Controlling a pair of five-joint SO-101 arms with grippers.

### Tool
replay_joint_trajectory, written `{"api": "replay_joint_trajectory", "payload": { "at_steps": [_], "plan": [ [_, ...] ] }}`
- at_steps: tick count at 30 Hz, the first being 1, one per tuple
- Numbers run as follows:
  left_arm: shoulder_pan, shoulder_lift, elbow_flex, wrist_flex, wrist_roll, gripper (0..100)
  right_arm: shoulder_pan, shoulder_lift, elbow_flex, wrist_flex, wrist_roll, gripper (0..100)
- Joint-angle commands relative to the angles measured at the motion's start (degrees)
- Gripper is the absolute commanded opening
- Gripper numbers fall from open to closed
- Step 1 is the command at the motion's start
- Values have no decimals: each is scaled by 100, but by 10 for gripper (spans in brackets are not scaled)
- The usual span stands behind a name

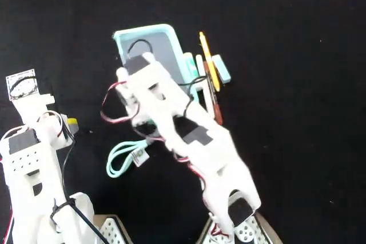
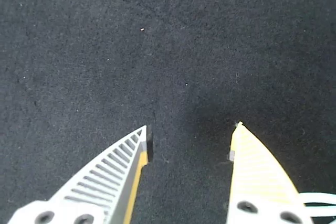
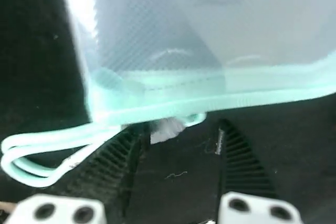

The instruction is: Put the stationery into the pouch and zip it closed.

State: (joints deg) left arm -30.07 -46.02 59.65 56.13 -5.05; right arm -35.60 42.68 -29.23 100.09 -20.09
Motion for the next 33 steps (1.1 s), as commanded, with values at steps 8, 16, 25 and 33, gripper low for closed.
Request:
{"api": "replay_joint_trajectory", "payload": {
  "at_steps": [8,16,25,33],
  "plan": [
    [-48,-141,-40,-97,35,260,1099,-347,-119,105,932,220],
    [-48,-141,-31,-105,26,260,237,-831,-110,-211,554,221],
    [-48,-149,-31,-105,26,260,431,13,-119,-211,747,220],
    [-48,-149,-31,-105,26,260,1266,198,-119,-70,1345,217]
  ]
}}
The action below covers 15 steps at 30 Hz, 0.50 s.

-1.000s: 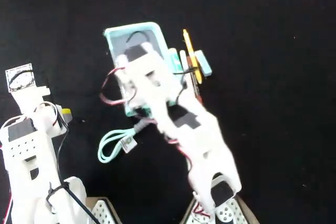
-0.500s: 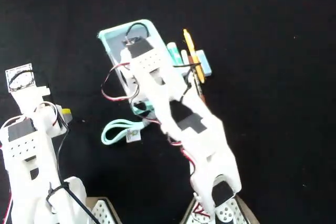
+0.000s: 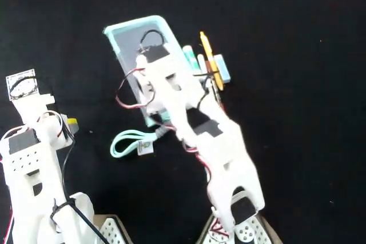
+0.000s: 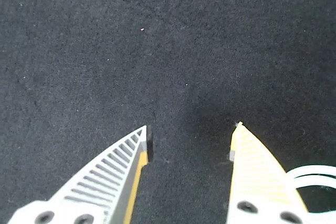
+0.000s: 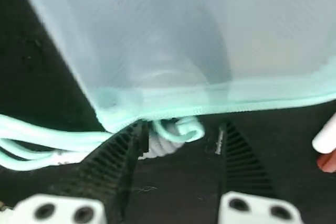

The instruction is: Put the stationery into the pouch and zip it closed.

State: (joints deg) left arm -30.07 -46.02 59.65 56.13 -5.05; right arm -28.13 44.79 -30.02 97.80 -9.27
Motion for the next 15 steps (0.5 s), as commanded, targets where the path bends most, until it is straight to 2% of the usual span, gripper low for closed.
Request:
{"api": "replay_joint_trajectory", "payload": {
  "at_steps": [1,7,11,15],
  "plan": [
    [-48,-149,-31,-105,26,260,633,-75,-48,211,422,217],
    [-48,-149,-31,-105,26,260,932,-831,4,255,835,218],
    [-48,-149,-31,-105,26,260,668,-1473,470,316,835,219],
    [-48,-149,-31,-105,26,260,281,-2290,1719,-62,580,233]
  ]
}}
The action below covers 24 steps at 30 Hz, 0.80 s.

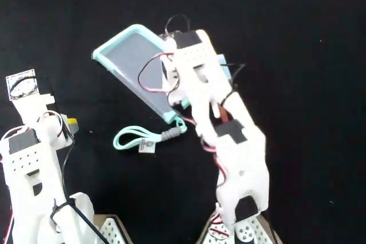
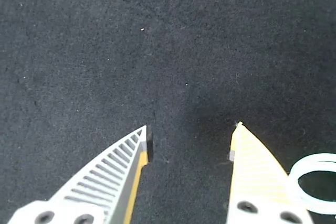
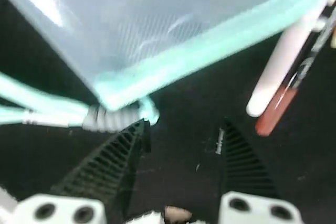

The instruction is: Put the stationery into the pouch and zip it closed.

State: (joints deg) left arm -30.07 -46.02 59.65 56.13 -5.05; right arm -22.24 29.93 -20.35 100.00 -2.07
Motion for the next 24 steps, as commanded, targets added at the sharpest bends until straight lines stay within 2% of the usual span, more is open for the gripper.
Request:
{"api": "replay_joint_trajectory", "payload": {
  "at_steps": [1,4,7,9,19,24],
  "plan": [
    [-48,-149,-31,-105,26,260,-396,-1042,1147,-545,-141,243],
    [-48,-149,-22,-105,26,260,-607,-1771,2360,-1670,105,248],
    [-48,-141,-22,-105,26,260,-624,-2378,3345,-2664,888,248],
    [-48,-132,-22,-105,26,260,-607,-2659,3688,-2954,1451,248],
    [-48,-132,-22,-105,26,260,-1160,-2835,3855,-2066,3719,247],
    [-48,-123,-22,-105,26,260,-1231,-2826,4022,-1916,4440,247]
  ]
}}
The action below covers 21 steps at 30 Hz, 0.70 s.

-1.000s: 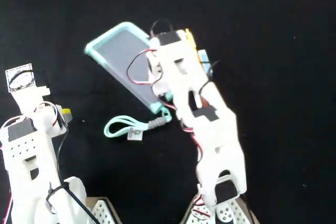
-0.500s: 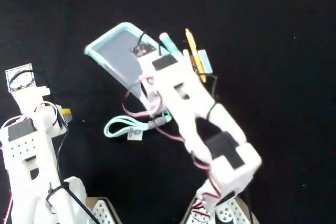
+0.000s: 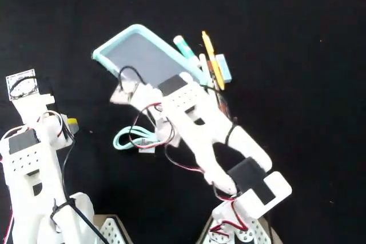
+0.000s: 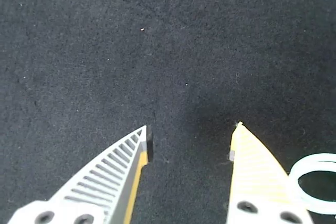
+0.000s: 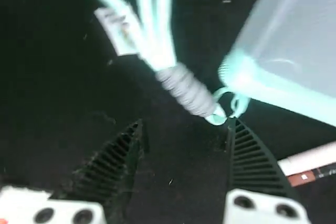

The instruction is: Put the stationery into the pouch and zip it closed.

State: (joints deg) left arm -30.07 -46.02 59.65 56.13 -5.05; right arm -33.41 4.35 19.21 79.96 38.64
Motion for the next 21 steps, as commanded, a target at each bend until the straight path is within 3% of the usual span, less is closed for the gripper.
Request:
{"api": "replay_joint_trajectory", "payload": {
  "at_steps": [1,8,21],
  "plan": [
    [-48,-123,-22,-105,26,260,-123,-268,171,53,484,247],
    [-48,-114,-22,-105,26,260,-114,312,356,-923,563,247],
    [-48,-97,127,-378,18,260,-88,945,-136,-976,589,216]
  ]
}}
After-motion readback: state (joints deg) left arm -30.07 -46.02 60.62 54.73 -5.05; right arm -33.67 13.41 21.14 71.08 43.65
